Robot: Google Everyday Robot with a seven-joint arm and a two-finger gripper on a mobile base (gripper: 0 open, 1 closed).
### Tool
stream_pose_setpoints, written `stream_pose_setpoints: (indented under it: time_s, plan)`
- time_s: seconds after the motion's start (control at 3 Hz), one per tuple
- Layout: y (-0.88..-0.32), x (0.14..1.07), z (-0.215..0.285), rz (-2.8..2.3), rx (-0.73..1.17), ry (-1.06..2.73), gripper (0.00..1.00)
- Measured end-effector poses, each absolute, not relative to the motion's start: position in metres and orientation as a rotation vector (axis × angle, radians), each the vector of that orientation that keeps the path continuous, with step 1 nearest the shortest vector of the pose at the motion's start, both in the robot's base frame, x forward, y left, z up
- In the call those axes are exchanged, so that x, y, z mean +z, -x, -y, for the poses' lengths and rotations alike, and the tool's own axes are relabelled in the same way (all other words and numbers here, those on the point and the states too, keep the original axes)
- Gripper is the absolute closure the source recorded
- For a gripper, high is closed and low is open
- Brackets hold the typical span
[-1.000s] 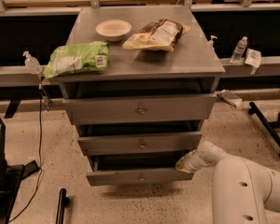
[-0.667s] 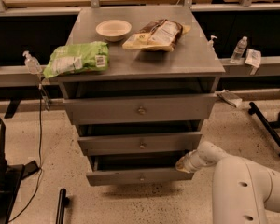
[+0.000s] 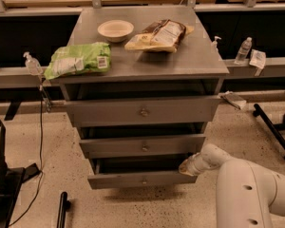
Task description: Open bottom drawer
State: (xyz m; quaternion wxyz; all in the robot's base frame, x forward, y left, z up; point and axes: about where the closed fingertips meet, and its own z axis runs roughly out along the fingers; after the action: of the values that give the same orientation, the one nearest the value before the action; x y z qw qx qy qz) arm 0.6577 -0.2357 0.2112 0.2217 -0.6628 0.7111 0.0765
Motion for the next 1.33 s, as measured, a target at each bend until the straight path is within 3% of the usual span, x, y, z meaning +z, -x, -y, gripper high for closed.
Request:
stream_pose_setpoints:
  time_s: [1.0, 1.33]
  plan:
    - [-0.6576, 0.213, 0.2355, -1.965, 0.212, 1.832, 0.15]
    - [-0.6576, 0.2146, 0.2354, -1.965, 0.212, 1.832, 0.0]
